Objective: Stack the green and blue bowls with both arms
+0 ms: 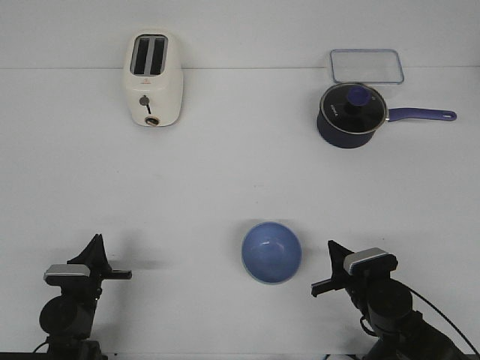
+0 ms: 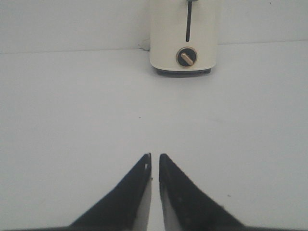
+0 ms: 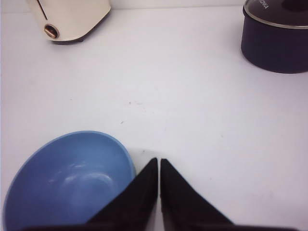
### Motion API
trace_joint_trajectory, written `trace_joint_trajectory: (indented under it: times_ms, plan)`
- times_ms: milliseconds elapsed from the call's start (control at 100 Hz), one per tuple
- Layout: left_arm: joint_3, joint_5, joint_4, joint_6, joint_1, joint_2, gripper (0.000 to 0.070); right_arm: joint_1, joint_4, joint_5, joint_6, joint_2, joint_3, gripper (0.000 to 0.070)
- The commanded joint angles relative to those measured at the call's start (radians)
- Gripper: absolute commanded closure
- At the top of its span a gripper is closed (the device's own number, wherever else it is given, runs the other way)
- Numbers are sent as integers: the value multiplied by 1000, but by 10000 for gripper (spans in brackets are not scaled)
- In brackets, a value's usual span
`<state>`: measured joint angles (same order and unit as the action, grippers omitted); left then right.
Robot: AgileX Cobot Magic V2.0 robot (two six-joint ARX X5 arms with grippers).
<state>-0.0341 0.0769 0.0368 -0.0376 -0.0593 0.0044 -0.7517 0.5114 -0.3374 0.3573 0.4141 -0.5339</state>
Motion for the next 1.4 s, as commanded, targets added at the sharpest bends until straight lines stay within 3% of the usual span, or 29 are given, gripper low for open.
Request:
trace_joint_trajectory:
  times_ms: [0, 570, 700, 840, 1000, 1090, 1390]
  plan:
    - [21, -2, 16, 5, 0, -2, 688, -8, -13, -4, 12, 4, -3, 691]
    - [20, -2, 16, 5, 0, -2, 688, -8, -13, -4, 11, 4, -3, 691]
    - [20, -2, 16, 5, 0, -2, 688, 5, -17, -11, -32, -8, -3, 691]
    - [20, -2, 16, 5, 0, -2, 688, 175, -103, -16, -161, -51, 36, 691]
    - [20, -2, 16, 4, 0, -2, 688, 499, -269, 191, -291, -202, 232, 691]
    - [20, -2, 16, 4, 0, -2, 688, 627, -330, 245, -314, -291, 341, 691]
    - [20, -2, 16, 5, 0, -2, 688, 729, -368, 241, -317, -413, 515, 691]
